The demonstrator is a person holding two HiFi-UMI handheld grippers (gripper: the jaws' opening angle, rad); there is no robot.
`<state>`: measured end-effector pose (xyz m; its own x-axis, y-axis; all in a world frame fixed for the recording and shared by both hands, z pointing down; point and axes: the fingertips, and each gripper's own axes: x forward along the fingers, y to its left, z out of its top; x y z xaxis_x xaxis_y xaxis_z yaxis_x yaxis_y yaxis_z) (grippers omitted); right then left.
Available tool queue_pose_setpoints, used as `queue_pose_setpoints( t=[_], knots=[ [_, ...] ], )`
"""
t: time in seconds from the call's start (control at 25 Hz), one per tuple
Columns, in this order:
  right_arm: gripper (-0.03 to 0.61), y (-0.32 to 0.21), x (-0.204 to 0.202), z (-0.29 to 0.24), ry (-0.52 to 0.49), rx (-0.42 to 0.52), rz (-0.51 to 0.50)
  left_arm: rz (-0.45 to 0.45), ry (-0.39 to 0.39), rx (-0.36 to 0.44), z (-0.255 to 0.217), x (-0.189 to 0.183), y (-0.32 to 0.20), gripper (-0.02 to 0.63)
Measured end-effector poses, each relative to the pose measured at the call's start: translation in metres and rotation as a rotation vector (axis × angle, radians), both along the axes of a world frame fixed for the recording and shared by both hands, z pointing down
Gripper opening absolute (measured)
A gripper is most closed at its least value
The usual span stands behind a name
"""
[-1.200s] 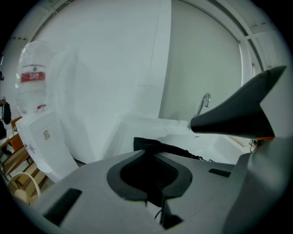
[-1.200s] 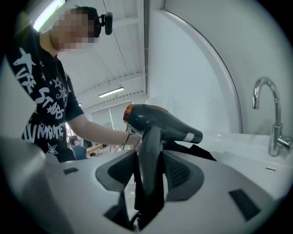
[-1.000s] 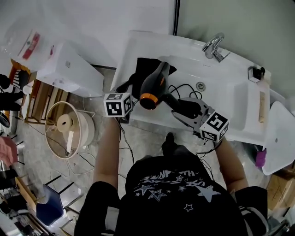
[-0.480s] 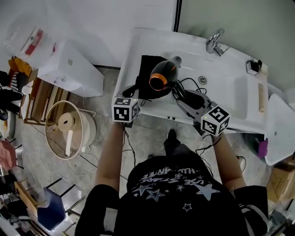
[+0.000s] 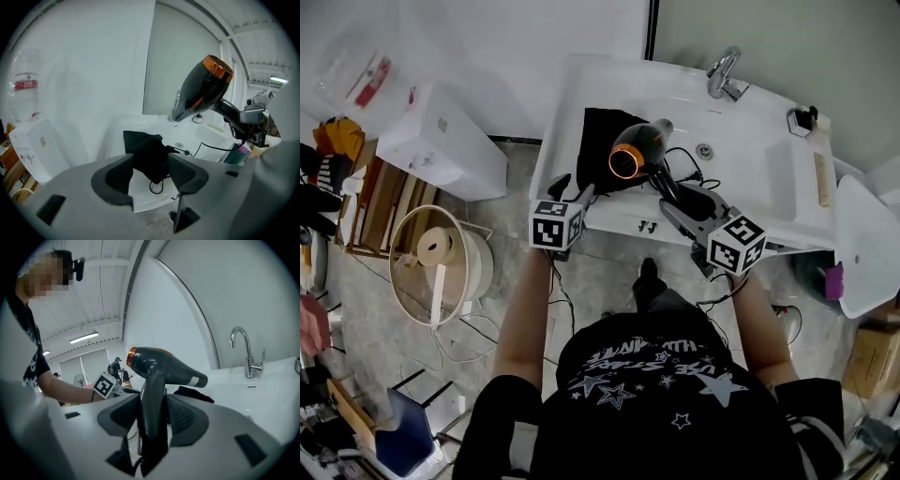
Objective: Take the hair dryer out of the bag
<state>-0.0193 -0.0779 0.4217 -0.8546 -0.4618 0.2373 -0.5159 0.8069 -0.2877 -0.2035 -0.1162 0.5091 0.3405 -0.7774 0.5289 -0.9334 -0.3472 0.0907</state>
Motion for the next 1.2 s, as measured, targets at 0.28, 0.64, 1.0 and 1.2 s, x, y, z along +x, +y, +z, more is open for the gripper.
queue_pose_setpoints(
  t=[0.28,0.64,1.0,1.2],
  knots=[
    [0.192,0.021,0.005,-0.006,-0.007,0.01,0.061,0.064,0.03,0.05,-0.02,0.013,0.028,0.308],
    [0.192,0.052,0.006,-0.008,-0.017,0.013,0.122,0.064,0.096,0.158,-0.065,0.015,0.067,0.08],
    [0.192,0.089,-0.003,-0.003,-0.013,0.021,0.162,0.099,0.15,0.196,-0.082,0.016,0.117,0.012],
    [0.192,0.107,-0.01,0.0,-0.028,0.006,0.178,0.109,0.16,0.201,-0.082,0.017,0.137,0.012]
  ],
)
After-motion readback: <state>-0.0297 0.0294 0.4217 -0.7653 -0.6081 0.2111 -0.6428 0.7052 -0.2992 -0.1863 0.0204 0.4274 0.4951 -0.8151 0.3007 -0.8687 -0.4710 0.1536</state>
